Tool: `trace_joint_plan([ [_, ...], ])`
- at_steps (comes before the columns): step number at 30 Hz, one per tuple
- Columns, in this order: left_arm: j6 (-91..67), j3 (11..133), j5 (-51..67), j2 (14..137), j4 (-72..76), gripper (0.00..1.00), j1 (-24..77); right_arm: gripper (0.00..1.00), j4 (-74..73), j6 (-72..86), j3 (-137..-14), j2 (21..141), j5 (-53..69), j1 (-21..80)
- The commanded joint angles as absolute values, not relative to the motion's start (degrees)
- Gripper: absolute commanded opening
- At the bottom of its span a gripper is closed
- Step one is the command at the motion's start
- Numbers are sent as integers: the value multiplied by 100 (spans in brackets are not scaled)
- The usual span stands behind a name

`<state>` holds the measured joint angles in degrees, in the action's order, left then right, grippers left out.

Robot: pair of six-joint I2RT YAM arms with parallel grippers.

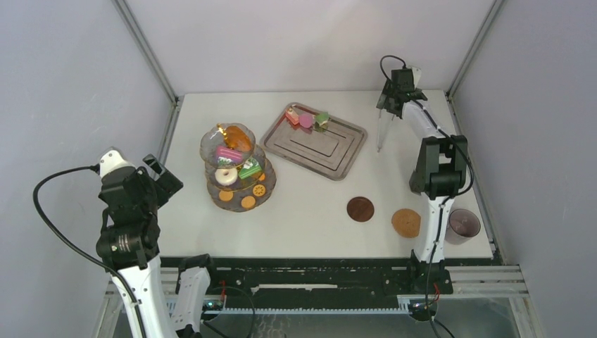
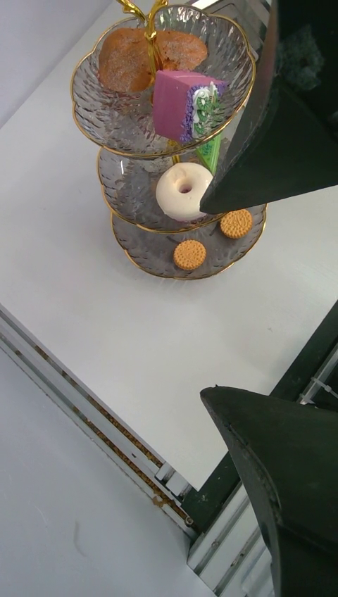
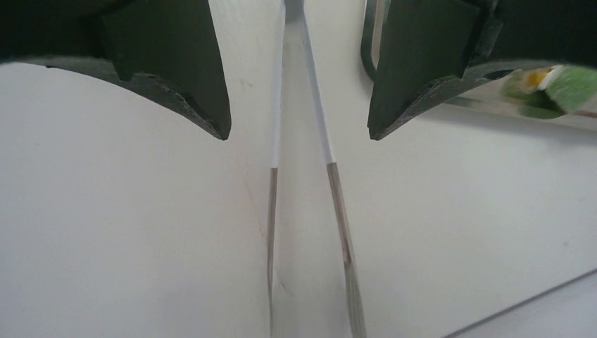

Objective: Serve the afternoon tea

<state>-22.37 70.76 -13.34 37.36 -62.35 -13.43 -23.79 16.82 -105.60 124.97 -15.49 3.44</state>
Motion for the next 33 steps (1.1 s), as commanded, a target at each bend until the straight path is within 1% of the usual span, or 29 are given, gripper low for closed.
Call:
trace_joint_plan([
  [1, -2029, 7613, -1323, 3849, -6117, 97, -1359, 79, -2604, 1633, -10688, 11311, -1488, 344],
  [5, -1988, 8052, -941, 3949, -6060, 98, -1319, 79, -2716, 1532, -10256, 10401, -1343, 571],
  [7, -1986, 8199, -606, 3849, -5832, 98, -1311, 79, -2729, 1391, -9968, 9979, -1449, 790],
  [11, -1961, 8743, -134, 4046, -5817, 100, -1219, 80, -3065, 1494, -9478, 9250, -1694, 1145],
  [13, -1983, 8957, 323, 4142, -5774, 100, -1087, 80, -2741, 1579, -8815, 8752, -1792, 1307],
  [15, -2054, 9100, 737, 4216, -5648, 100, -961, 80, -2520, 1732, -8158, 8222, -1620, 1359],
  [19, -2060, 8993, 1304, 4279, -5165, 100, -580, 80, -2720, 2150, -7401, 7507, -1295, 1445],
  [21, -2026, 8880, 1158, 4352, -5041, 100, -88, 80, -2639, 2116, -6898, 7090, -1297, 1602],
  [23, -2029, 8808, 719, 4487, -4904, 100, 782, 80, -2781, 2124, -6552, 6763, -1403, 1752],
  [25, -1955, 8812, -137, 4740, -4836, 100, 2131, 80, -3118, 2200, -6441, 6518, -1414, 1811],
  [26, -1873, 8848, -713, 4914, -4839, 100, 3078, 80, -3303, 2249, -6400, 6416, -1436, 1818],
  [28, -1686, 8960, -1619, 5368, -4859, 100, 4295, 80, -3654, 2322, -6323, 6210, -1524, 1811],
  [30, -1650, 9069, -2051, 5825, -4858, 100, 4882, 80, -4042, 2494, -6258, 6053, -1846, 1773],
  [33, -1798, 9008, -2140, 6360, -4672, 100, 5283, 80, -4561, 2811, -6106, 5862, -2323, 1530],
])
